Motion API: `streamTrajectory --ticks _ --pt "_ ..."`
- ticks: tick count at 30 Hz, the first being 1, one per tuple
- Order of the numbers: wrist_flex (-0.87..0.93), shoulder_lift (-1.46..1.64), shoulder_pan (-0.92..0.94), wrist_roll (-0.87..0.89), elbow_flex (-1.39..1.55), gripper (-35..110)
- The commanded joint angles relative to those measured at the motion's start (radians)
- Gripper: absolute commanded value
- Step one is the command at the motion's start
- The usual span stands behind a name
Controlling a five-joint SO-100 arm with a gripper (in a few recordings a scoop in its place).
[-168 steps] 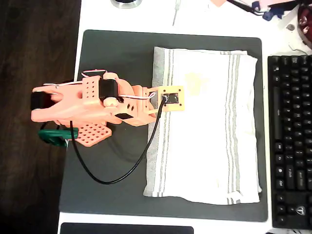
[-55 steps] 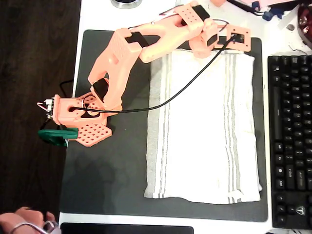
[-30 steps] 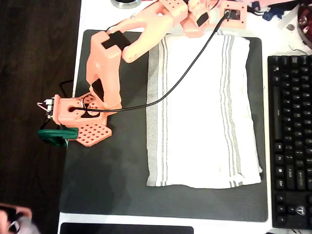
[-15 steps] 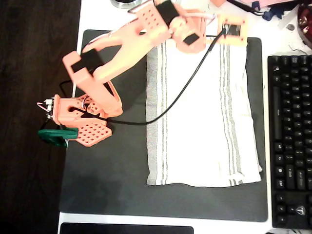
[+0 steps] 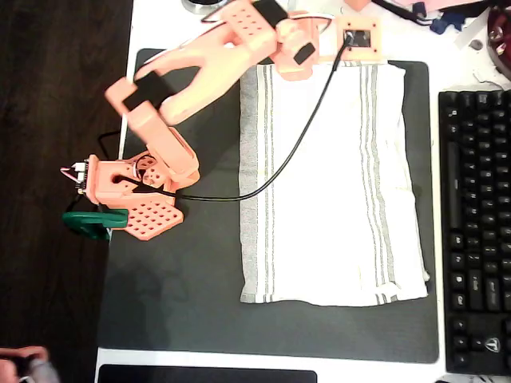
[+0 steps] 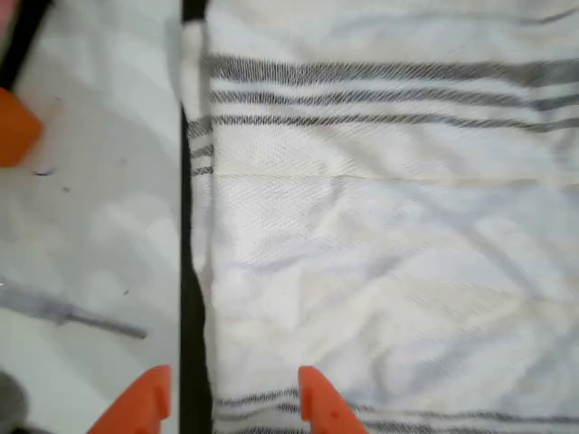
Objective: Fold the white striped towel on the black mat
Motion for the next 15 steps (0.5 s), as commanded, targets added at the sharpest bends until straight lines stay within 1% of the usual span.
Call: streamTrajectory --ticks 1,5,15 --pt "-0.038 -0.084 -0.008 -0.014 -0.044 20" --pt "-0.084 -0.199 -0.002 -0.015 -0.095 21" --pt "-0.084 -0.379 -0.02 0.003 -0.273 21"
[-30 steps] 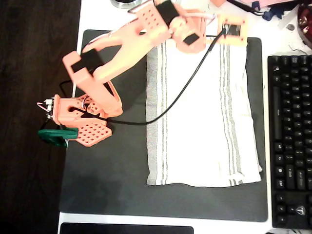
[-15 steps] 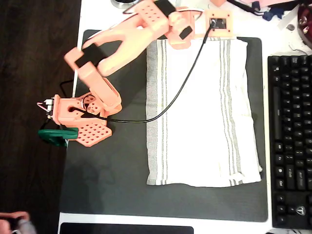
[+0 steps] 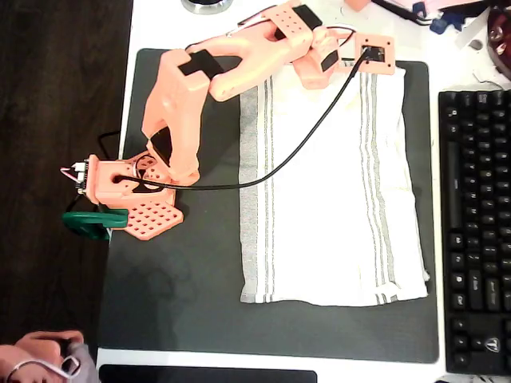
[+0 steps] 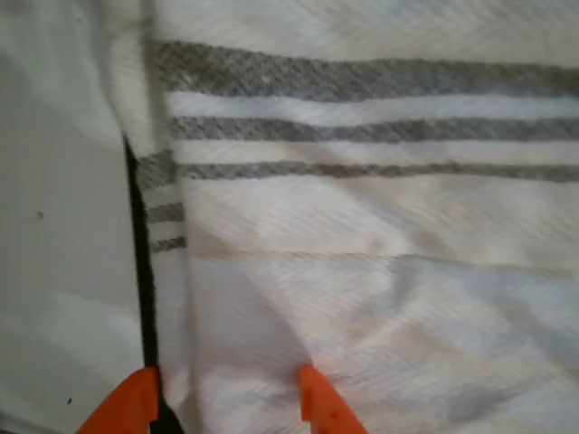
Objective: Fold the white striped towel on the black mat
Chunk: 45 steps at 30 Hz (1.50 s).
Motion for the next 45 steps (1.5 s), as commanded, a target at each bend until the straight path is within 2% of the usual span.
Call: streamTrajectory --ticks 1,7,15,19,25,32,45 --pt "0.02 -0.003 -0.029 0.002 -0.074 21" --pt "0.032 -0.071 -0.06 0.006 -0.115 19" --pt "0.054 -0.101 -0.017 -0.06 -0.069 10" --pt "0.051 -0.08 0.031 -0.089 -0.029 1" --pt "0.048 0.025 0.06 -0.107 0.02 0" --pt "0.098 0.178 -0.018 -0.052 0.035 0" --pt "0.169 0.279 -0.026 -0.035 0.009 0"
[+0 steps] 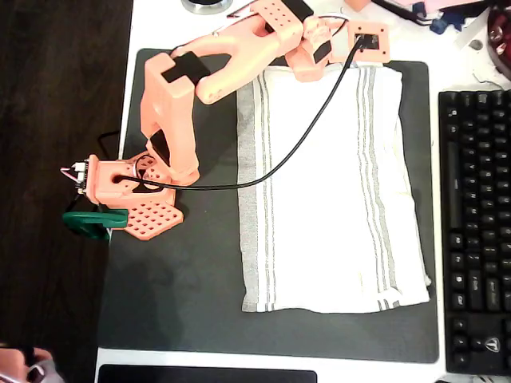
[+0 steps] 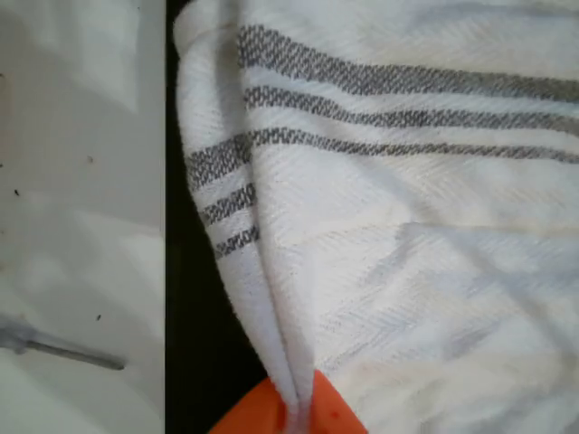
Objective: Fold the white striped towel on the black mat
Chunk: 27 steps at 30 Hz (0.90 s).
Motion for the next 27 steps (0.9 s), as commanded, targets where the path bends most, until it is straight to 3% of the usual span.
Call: streamTrajectory --ticks 1,13,27 --pt "0.029 0.089 -0.025 0.011 -0.044 0" --pt "0.144 0.153 -0.058 0.051 -0.184 0" --pt "0.219 0.387 0.41 -0.164 -0.041 0"
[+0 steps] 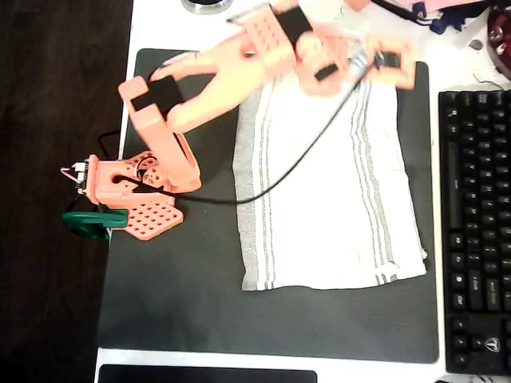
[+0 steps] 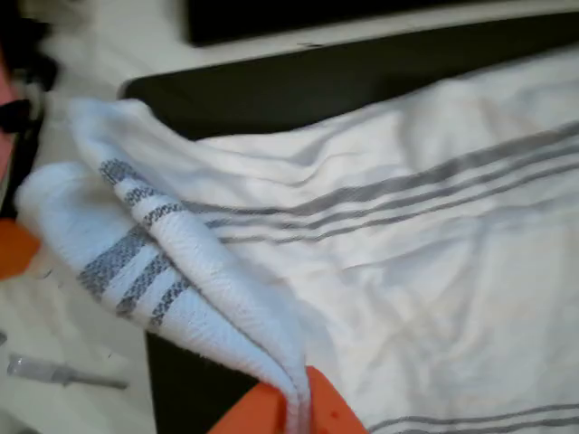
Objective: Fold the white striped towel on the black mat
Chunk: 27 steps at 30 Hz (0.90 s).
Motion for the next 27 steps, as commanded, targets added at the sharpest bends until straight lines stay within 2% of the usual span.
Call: streamTrajectory --ticks 1,7,20,27 --pt "0.025 0.094 0.1 -0.061 0.025 0" --pt "0.014 0.166 0.336 -0.153 0.094 0" --pt "-0.577 0.138 0.726 -0.374 0.563 0" --pt "-0.673 0.164 0.818 -0.459 0.713 5"
